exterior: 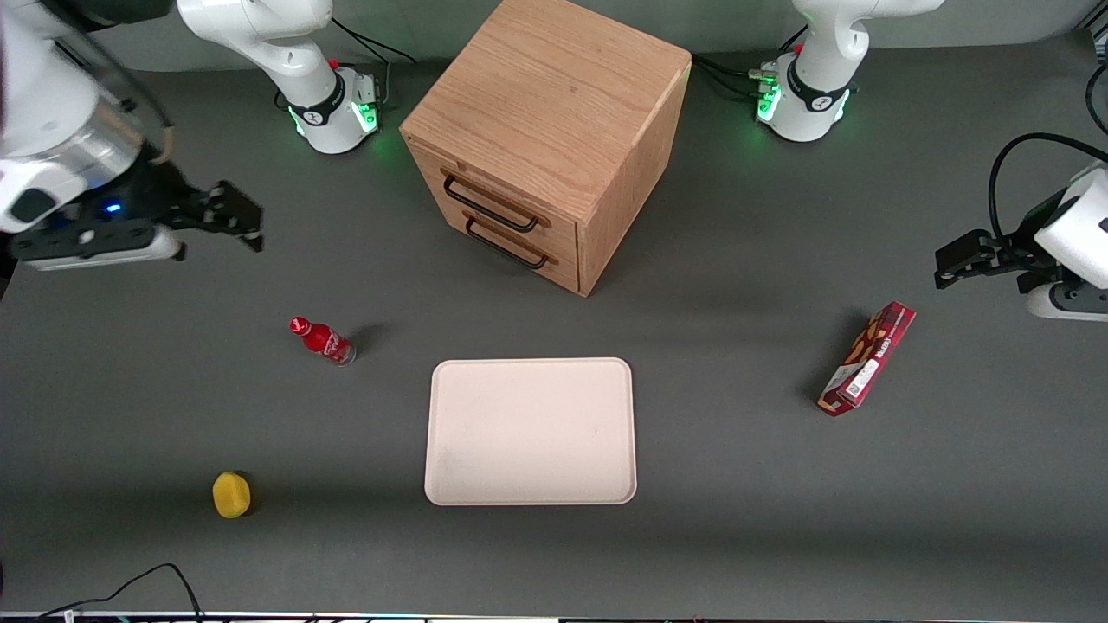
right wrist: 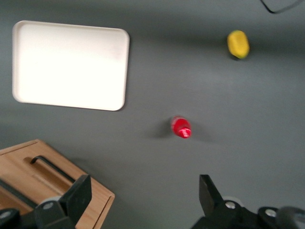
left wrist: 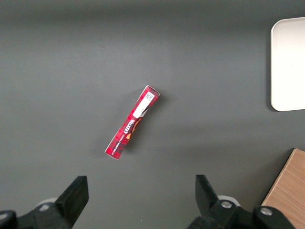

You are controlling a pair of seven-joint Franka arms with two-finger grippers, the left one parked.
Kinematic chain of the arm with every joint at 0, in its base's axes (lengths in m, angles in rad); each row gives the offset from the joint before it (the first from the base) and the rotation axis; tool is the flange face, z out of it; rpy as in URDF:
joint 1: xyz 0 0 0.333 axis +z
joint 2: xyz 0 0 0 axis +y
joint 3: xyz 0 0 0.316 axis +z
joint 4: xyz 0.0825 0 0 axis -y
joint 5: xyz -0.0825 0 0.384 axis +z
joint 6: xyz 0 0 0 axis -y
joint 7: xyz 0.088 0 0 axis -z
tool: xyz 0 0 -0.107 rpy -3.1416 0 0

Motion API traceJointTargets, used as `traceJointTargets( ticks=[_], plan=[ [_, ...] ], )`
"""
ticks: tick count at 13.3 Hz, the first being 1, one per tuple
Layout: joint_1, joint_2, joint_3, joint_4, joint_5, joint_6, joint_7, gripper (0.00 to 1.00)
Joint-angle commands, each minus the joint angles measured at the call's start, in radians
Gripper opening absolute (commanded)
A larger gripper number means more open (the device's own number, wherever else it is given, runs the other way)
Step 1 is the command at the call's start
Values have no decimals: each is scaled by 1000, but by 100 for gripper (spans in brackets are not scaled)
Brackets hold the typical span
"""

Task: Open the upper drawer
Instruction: 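Move the right gripper toward the cabinet's upper drawer handle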

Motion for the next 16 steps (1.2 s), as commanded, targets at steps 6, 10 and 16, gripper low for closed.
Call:
traceJointTargets(
  ticks=[6,10,16],
  plan=[
    [9,76,141,50,208,3,-292,100],
    [9,129,148,46,326,0,-488,100],
    [18,220,152,2,439,29,-463,100]
  ],
)
